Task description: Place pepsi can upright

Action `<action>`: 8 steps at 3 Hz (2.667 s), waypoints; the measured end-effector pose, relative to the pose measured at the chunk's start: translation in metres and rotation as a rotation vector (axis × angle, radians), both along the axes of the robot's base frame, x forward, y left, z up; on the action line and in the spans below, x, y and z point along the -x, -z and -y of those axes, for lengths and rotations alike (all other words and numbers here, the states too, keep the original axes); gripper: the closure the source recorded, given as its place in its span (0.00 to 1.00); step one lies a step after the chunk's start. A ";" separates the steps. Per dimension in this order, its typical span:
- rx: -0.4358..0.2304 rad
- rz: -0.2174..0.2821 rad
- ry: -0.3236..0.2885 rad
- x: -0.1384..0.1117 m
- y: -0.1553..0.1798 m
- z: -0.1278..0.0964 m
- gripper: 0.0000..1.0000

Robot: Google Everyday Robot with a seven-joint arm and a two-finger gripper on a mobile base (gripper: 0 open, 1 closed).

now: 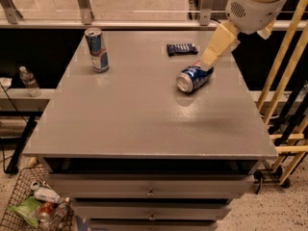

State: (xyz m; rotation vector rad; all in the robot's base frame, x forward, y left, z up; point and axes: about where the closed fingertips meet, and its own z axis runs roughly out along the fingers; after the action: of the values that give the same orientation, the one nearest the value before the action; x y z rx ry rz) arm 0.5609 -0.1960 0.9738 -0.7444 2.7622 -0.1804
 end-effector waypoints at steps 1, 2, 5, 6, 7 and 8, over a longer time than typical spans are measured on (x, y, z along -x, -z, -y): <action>-0.069 -0.061 0.065 -0.024 0.014 -0.007 0.00; -0.171 -0.104 0.276 -0.065 0.033 -0.005 0.00; -0.270 -0.202 0.887 -0.071 0.063 -0.005 0.00; -0.309 -0.238 1.056 -0.076 0.072 -0.021 0.00; -0.332 -0.270 1.153 -0.079 0.079 -0.035 0.00; -0.332 -0.311 1.193 -0.081 0.092 -0.046 0.00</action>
Offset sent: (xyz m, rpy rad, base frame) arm 0.0584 0.0011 -0.0519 0.2969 0.4131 -0.9865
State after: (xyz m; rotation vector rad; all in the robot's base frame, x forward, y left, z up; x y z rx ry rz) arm 0.6416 -0.1504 0.8821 1.0756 2.9951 0.1880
